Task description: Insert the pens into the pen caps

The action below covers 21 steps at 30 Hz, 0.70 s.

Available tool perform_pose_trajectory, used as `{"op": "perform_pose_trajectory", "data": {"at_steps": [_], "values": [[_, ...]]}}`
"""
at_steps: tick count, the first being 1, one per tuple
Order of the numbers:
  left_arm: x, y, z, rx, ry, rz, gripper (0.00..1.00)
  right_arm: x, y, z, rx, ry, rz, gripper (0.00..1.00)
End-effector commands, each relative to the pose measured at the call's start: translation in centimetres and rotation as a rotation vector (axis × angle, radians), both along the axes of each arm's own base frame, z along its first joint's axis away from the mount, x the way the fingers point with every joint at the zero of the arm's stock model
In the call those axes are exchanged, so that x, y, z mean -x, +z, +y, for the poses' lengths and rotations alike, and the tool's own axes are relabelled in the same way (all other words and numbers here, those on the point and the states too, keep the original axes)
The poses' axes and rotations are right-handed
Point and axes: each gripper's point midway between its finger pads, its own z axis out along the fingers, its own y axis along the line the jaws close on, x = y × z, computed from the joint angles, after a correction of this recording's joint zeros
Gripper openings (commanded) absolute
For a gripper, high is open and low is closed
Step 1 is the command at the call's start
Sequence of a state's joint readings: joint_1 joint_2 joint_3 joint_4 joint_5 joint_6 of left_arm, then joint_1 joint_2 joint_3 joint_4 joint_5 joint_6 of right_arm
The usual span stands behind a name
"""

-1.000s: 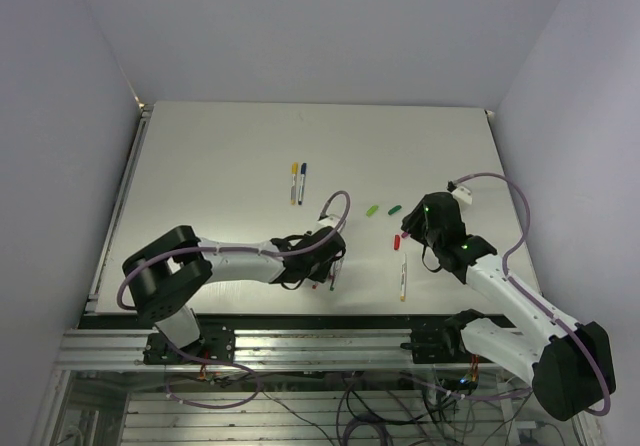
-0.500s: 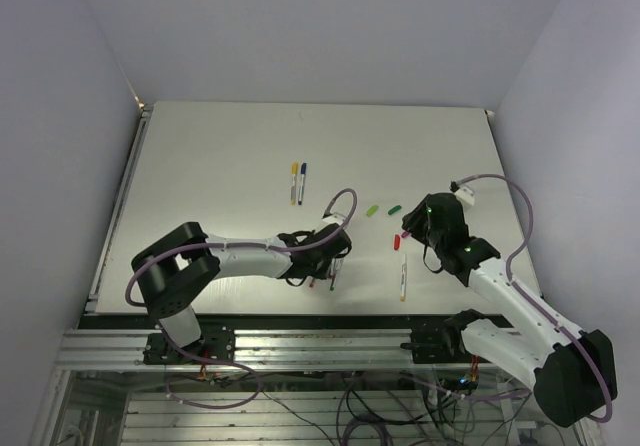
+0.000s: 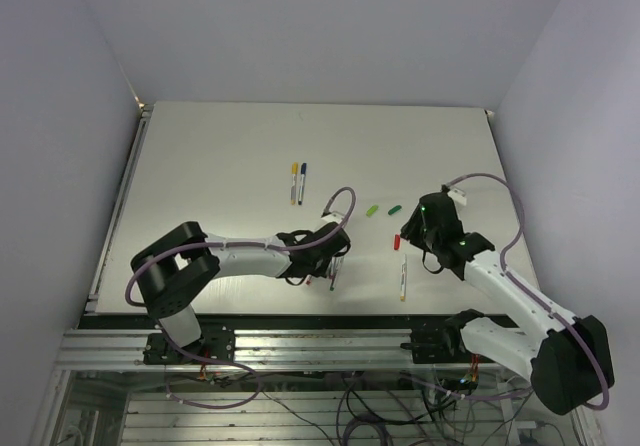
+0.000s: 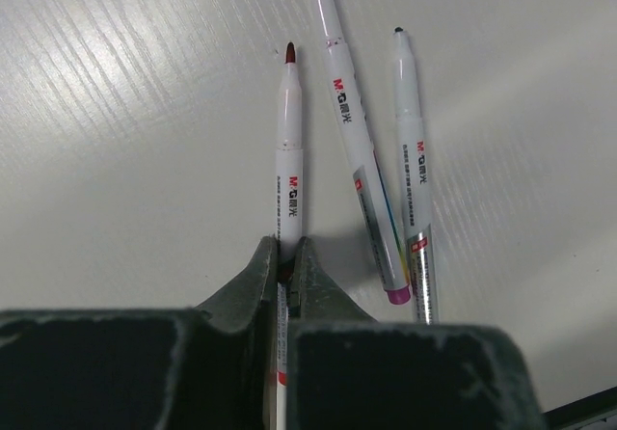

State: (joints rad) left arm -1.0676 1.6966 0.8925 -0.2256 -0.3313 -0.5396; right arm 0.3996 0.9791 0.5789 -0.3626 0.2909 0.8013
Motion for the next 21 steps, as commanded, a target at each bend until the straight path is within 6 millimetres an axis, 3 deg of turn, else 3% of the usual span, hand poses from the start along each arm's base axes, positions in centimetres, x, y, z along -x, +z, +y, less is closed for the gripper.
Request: {"op": "perform_pose_trajectory", "data": {"at_steps": [1,7,14,21], "values": [[3.4,-3.5,4.9,-0.167,0.004,0.153,0.07,0.8,-1.4,0.3,0.051,0.068,0.077,0.41],[1.9,1.5,3.7,-0.077,0.016,0.057,0.07,1.3,-3.0,0.8,0.076,0.087,0.125,0.36],[2.2,5.7,3.2,0.044,0.013,0.023,0.07,1.1,-4.4,1.3,0.098,0.100,0.163,0.36],[2.7,6.7,4.0,0.102,0.040,0.008,0.07,0.2,-5.6,1.7,0.129,0.111,0.196,0.36]]}}
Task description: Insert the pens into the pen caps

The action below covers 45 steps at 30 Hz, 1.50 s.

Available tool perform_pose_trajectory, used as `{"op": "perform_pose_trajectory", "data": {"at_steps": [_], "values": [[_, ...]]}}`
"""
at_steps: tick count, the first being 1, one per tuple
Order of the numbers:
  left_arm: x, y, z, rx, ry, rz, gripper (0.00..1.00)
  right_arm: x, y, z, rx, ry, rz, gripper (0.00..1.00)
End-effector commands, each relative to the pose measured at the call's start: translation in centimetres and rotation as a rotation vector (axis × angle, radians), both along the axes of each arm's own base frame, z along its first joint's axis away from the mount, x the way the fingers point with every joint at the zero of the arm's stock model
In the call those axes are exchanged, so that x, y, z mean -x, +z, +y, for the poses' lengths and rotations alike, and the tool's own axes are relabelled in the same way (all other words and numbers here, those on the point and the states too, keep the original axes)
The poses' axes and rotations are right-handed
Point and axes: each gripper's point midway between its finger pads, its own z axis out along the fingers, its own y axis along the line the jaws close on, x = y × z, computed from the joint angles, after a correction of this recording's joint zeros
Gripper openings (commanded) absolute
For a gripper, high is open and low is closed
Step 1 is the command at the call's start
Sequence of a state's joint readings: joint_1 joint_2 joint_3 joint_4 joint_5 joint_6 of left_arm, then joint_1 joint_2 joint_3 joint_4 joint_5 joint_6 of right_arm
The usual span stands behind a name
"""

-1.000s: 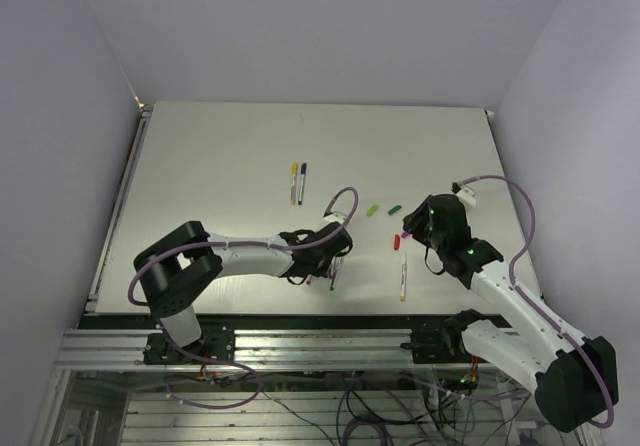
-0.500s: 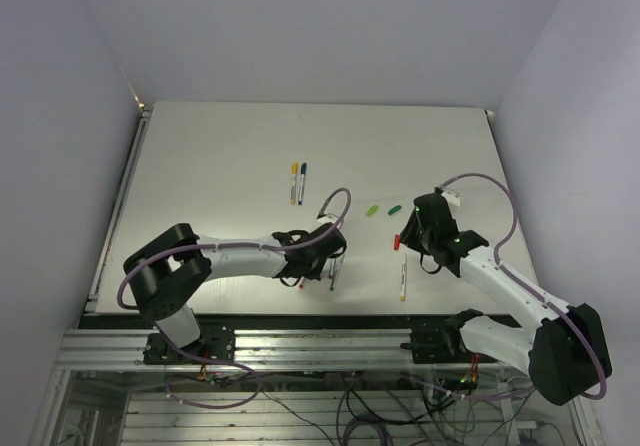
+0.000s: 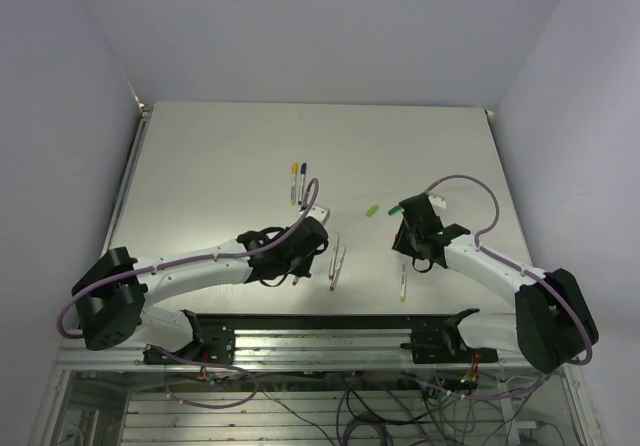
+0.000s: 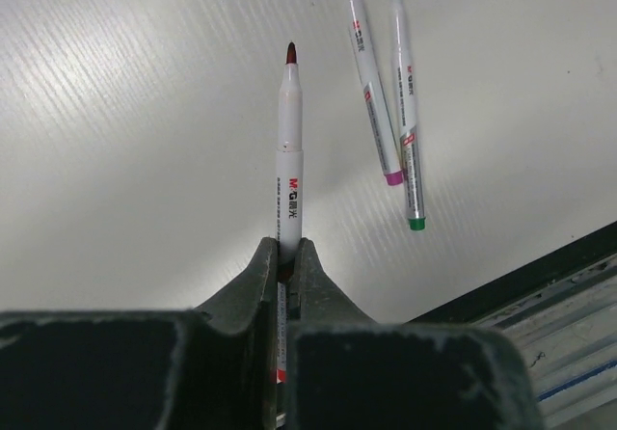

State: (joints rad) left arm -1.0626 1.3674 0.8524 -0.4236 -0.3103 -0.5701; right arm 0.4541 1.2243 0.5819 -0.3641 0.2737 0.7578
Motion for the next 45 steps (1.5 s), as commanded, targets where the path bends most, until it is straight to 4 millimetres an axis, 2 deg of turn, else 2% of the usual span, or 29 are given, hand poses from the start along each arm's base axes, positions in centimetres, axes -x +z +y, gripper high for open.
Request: {"op": "perform_pose_trajectory", "data": {"at_steps": [1,12,27,34,39,45], "values": [[0.8,-0.5,1.2,0.001,0.025,0.030,0.07,-1.6,0.5,0.7,0.013,0.020,-0.028,0.36],[1.0,-0.3,1.2,0.028,0.031,0.026,0.07,-3.5,0.0,1.2,0.051,0.037,-0.017,0.35],[1.1,-0.5,1.1,0.042,0.034,0.032,0.07,-4.0,-2.0,0.8,0.103,0.028,0.027,0.32],[1.1,-0.5,1.0,0.044,0.038,0.035,0.07,-3.2,-3.1,0.5,0.116,0.023,0.065,0.30],[1.1,-0.7,0.8,0.051,0.039,0.040,0.07,-1.8,-3.5,0.4,0.099,0.023,0.106,0.27],[1.2,-0.8,0.7,0.053,0.034,0.043,0.07,-0.1,-3.7,-0.1,0.113,0.032,0.144,0.33]]}}
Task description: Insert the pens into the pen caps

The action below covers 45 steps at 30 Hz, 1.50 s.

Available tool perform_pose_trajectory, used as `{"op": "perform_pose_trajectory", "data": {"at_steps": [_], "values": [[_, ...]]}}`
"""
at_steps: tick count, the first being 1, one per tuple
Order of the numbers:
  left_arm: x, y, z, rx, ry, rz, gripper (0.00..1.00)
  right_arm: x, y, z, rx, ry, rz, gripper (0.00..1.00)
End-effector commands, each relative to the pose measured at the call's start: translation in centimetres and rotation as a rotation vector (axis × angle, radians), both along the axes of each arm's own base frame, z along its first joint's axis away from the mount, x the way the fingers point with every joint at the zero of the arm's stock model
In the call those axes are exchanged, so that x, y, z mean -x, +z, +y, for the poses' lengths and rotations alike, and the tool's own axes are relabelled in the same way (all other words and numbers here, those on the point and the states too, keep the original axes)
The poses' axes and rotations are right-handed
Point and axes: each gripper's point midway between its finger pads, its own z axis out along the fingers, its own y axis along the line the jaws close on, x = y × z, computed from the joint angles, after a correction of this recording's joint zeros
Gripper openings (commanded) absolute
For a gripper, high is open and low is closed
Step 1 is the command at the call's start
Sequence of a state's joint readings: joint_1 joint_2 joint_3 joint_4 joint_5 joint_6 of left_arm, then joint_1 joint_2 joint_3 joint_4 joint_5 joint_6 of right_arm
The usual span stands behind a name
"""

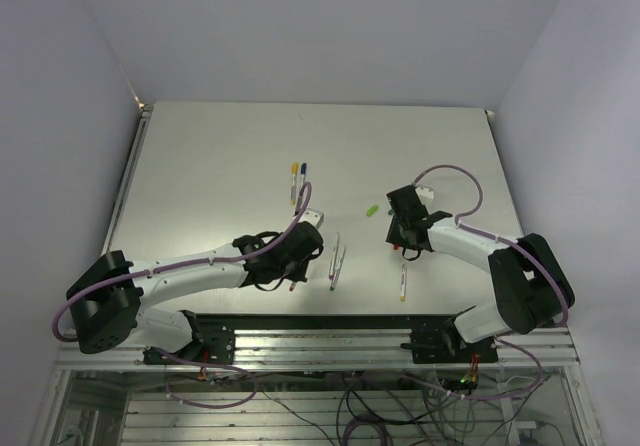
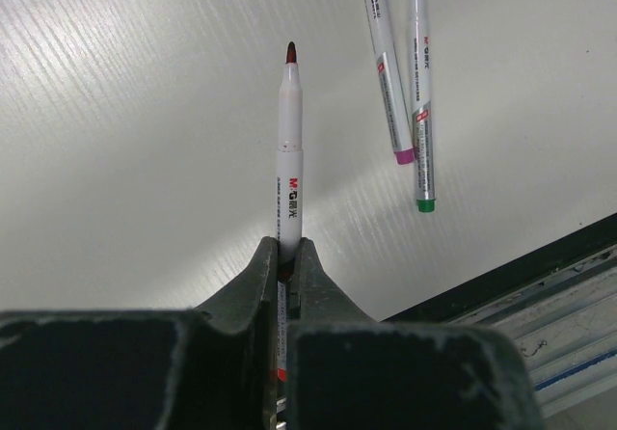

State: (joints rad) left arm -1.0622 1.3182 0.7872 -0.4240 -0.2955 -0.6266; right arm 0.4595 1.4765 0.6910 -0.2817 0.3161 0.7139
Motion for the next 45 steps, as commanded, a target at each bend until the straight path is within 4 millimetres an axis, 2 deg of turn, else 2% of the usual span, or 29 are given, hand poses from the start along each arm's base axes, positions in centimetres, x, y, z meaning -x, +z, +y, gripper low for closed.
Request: {"op": "perform_pose_trajectory", "data": {"at_steps": [1,14,15,19,22,24,29,35,37,40,45], "values": [[0.0,0.0,-0.4,0.028,0.000,0.006,0.07,3.3,-1.5,-1.0,0.034,0.008,0.110,0.33],[0.4,0.1,-0.4,0.061,0.005,0.012,0.07,3.6,-2.9,-1.5,0.071,0.006,0.145,0.32],[0.4,0.0,-0.3,0.062,0.007,0.014,0.07,3.7,-3.0,-1.5,0.071,0.007,0.148,0.28],[0.5,0.1,-0.4,0.074,0.007,0.016,0.07,4.3,-3.8,-1.6,0.079,0.005,0.180,0.02],[0.5,0.1,-0.6,0.076,0.001,0.016,0.07,4.8,-4.0,-1.5,0.070,0.012,0.192,0.00],[0.4,0.2,-0.7,0.079,-0.002,0.011,0.07,4.5,-3.4,-0.8,0.042,0.029,0.165,0.00],[0.0,1.1,-1.1,0.088,-0.019,-0.016,0.07,2.4,0.5,1.6,-0.073,0.097,0.020,0.00],[-0.7,3.0,-2.5,0.142,-0.061,-0.068,0.07,-0.8,8.8,5.4,-0.269,0.217,-0.259,0.00],[-0.9,3.9,-3.4,0.195,-0.082,-0.090,0.07,-0.9,11.6,6.8,-0.323,0.264,-0.343,0.00],[-1.0,5.8,-4.8,0.297,-0.113,-0.135,0.07,-1.3,14.8,7.7,-0.393,0.287,-0.442,0.00],[-1.1,8.4,-6.9,0.421,-0.172,-0.184,0.07,-1.4,18.4,8.9,-0.500,0.329,-0.584,0.00]]}}
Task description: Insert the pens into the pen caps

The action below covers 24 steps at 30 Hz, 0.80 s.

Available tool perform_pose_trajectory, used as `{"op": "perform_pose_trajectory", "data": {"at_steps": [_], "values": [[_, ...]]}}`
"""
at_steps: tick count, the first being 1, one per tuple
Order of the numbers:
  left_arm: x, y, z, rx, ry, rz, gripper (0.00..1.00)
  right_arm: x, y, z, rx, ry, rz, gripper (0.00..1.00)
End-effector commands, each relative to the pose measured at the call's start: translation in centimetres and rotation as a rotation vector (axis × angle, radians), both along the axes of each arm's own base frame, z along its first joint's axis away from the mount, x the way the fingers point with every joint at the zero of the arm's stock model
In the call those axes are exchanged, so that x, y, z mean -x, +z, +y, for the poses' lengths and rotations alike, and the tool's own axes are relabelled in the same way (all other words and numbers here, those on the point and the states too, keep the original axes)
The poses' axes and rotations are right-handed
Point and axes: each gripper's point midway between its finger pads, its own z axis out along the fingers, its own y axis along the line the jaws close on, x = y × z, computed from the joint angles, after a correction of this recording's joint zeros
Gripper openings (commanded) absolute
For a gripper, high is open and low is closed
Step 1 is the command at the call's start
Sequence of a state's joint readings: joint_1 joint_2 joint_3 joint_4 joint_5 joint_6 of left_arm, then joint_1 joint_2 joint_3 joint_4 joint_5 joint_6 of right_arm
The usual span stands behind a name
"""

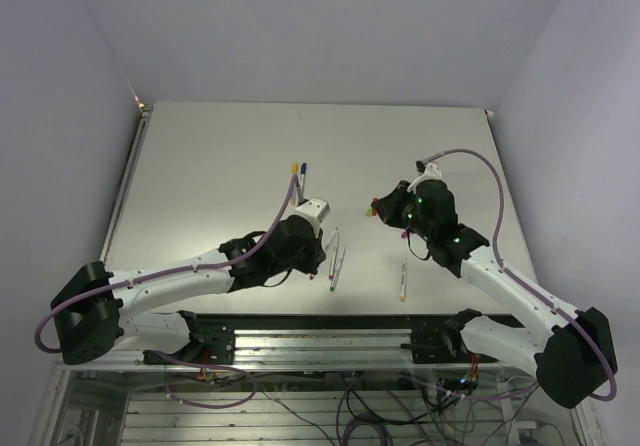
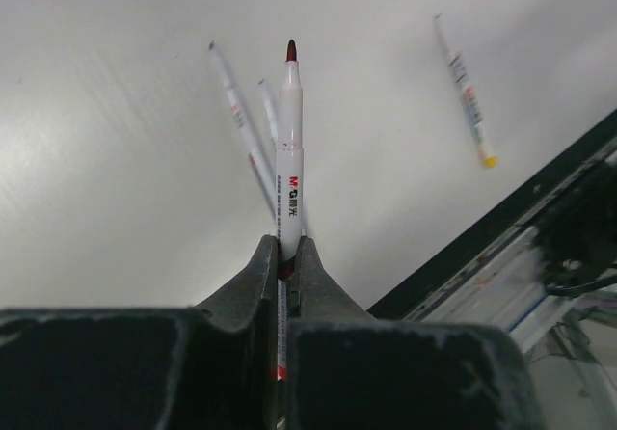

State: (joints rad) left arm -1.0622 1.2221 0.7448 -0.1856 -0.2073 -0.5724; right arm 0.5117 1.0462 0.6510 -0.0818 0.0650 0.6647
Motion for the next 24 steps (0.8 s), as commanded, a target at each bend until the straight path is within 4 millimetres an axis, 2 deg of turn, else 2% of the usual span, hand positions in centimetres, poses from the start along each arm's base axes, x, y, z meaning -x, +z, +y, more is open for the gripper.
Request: {"op": "perform_pose_trajectory", "data": {"at_steps": [1,7,12,17,24], "values": [[-0.4,4.3,-3.2,0.189,-0.084,-0.082,0.07,-0.4,4.5,1.9,-0.133,0.066,-0.166,0.00],[-0.3,7.0,-4.6,0.311,-0.113,-0.126,0.07,-0.1,8.7,2.6,-0.266,0.079,-0.328,0.00],[-0.4,9.1,-5.3,0.416,-0.111,-0.150,0.07,0.5,10.5,3.4,-0.379,0.097,-0.393,0.00],[-0.6,10.0,-5.7,0.447,-0.106,-0.163,0.07,1.2,11.5,4.3,-0.428,0.111,-0.436,0.00],[-0.8,10.2,-5.8,0.467,-0.091,-0.163,0.07,1.8,11.4,5.3,-0.427,0.122,-0.439,0.00]]}}
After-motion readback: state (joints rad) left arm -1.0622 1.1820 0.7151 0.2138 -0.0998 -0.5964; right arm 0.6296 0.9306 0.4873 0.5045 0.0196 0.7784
